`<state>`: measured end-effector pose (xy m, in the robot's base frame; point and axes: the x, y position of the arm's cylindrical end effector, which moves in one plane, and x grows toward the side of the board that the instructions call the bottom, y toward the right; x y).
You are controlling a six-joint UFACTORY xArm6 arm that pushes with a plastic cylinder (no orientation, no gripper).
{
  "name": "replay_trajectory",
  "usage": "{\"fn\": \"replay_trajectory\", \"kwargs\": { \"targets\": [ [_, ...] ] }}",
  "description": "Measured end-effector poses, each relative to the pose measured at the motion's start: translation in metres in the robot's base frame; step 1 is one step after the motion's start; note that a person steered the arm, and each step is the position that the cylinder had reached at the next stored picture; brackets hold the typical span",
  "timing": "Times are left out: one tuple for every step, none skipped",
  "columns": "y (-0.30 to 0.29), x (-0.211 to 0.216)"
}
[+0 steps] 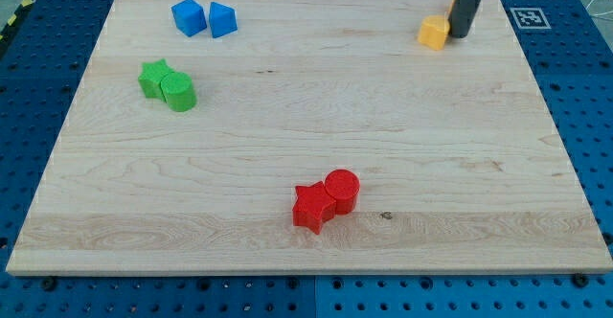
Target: Slide the yellow hexagon down and left
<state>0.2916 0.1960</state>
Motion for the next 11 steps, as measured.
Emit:
{"fn": "replay_trajectory", "kwargs": {
  "targets": [
    [-0.036,0.019],
    [-0.040,0.003],
    [-0.042,-0.043],
    [0.001,-0.099],
    [0.019,-0.100],
    [0.052,-0.080],
    [0.065,-0.063],
    [0.044,-0.032],
    [0.021,-0.005],
    [0.006,0.027],
    [0.002,0.059]
  ]
}}
